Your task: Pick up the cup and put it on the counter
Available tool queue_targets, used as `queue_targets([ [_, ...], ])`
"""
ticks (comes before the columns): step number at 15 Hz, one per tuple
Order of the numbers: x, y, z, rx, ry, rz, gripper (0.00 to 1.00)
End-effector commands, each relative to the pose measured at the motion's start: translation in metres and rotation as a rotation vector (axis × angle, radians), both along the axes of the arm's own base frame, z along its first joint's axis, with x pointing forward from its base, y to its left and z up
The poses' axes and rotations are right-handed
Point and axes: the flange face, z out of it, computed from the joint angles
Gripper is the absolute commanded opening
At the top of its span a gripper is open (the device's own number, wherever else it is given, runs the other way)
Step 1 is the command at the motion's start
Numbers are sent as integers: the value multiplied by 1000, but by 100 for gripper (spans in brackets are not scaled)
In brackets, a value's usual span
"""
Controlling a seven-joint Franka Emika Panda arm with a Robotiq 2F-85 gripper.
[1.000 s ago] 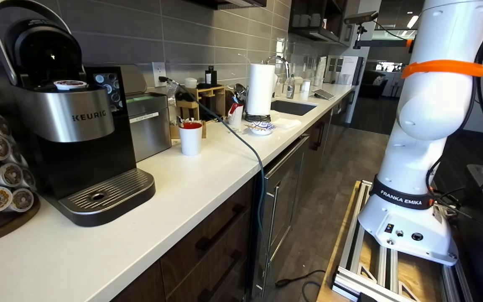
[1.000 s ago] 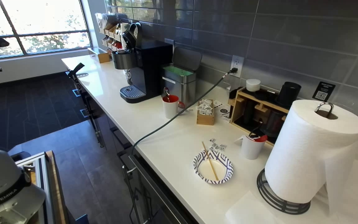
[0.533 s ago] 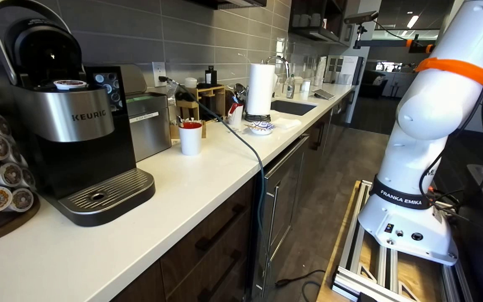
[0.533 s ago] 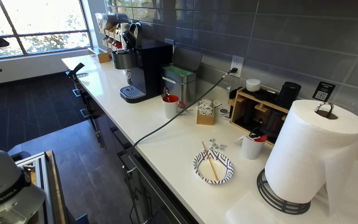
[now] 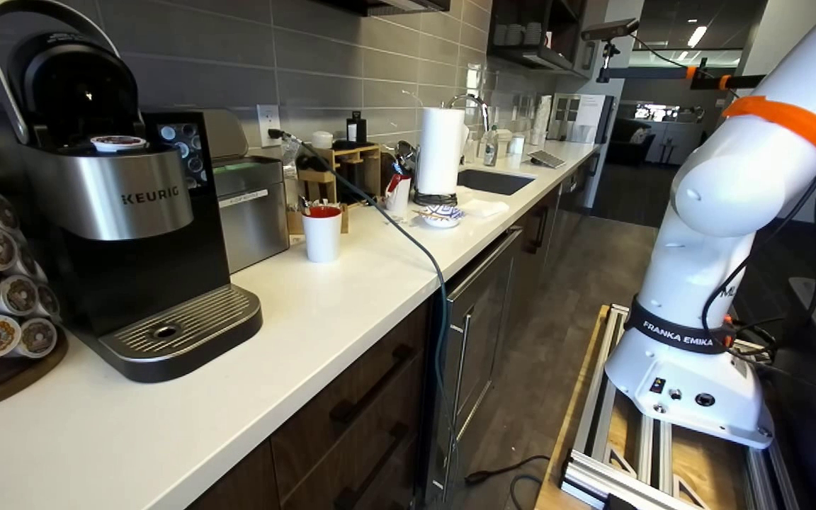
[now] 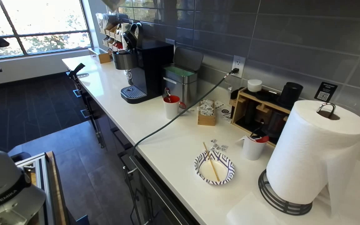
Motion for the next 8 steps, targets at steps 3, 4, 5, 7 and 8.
queue_targets([
  [3, 35, 4, -133, 41, 257, -194, 1],
  [4, 38, 7, -150, 68, 289, -244, 1],
  [5, 45, 3, -175, 94, 313, -300, 1],
  [7, 47, 3, -208, 185, 334, -367, 1],
  [8, 49, 1, -220, 228, 336, -392, 1],
])
